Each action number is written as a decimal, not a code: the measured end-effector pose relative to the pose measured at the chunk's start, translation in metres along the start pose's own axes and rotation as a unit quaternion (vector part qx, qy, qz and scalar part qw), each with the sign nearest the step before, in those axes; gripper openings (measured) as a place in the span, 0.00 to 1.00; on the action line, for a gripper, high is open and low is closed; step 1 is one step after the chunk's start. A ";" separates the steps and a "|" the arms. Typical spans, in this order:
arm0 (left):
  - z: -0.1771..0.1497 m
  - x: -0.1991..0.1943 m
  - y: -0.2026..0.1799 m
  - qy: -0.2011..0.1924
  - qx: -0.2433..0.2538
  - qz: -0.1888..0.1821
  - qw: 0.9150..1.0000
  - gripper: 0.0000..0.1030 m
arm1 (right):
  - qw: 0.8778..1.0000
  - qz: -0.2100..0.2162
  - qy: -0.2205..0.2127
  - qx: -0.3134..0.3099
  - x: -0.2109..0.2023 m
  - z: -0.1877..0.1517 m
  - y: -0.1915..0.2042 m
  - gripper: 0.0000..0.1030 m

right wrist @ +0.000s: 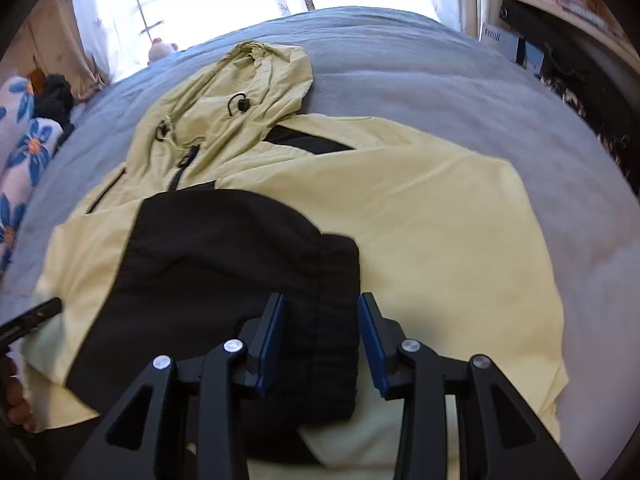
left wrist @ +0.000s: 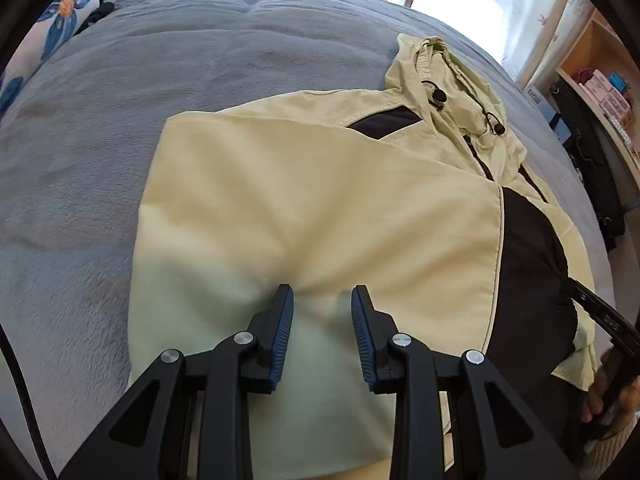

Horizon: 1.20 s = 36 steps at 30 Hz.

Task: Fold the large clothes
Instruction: 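Open the left gripper and press the folded yellow side flat, then lift both grippers and move them to the black jacket hem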

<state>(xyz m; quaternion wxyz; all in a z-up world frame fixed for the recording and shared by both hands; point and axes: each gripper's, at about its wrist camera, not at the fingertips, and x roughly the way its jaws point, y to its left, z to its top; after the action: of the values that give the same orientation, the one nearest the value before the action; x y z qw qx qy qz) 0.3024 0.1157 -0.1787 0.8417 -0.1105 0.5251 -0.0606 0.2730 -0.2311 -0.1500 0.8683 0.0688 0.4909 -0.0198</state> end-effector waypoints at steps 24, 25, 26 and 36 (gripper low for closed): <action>-0.105 -0.194 -0.018 -0.082 0.016 0.062 0.995 0.63 | 0.998 0.035 -0.049 0.005 -0.156 -0.087 0.005 0.46; -0.111 -0.202 -0.016 -0.084 0.012 0.061 0.995 0.63 | 0.998 0.036 -0.050 0.007 -0.159 -0.093 0.003 0.48; -0.117 -0.208 -0.014 -0.086 0.009 0.060 0.994 0.64 | 0.998 0.039 -0.050 0.008 -0.162 -0.100 0.002 0.49; -0.182 -0.249 0.007 -0.095 -0.001 0.083 0.992 0.64 | 0.997 0.051 -0.058 0.024 -0.196 -0.154 -0.018 0.49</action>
<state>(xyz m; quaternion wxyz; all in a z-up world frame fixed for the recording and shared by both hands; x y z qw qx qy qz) 0.0295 0.1542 -0.0408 0.8897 -0.0728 0.4503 0.0211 0.0387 -0.2335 -0.0629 0.8933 0.1133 0.4348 0.0090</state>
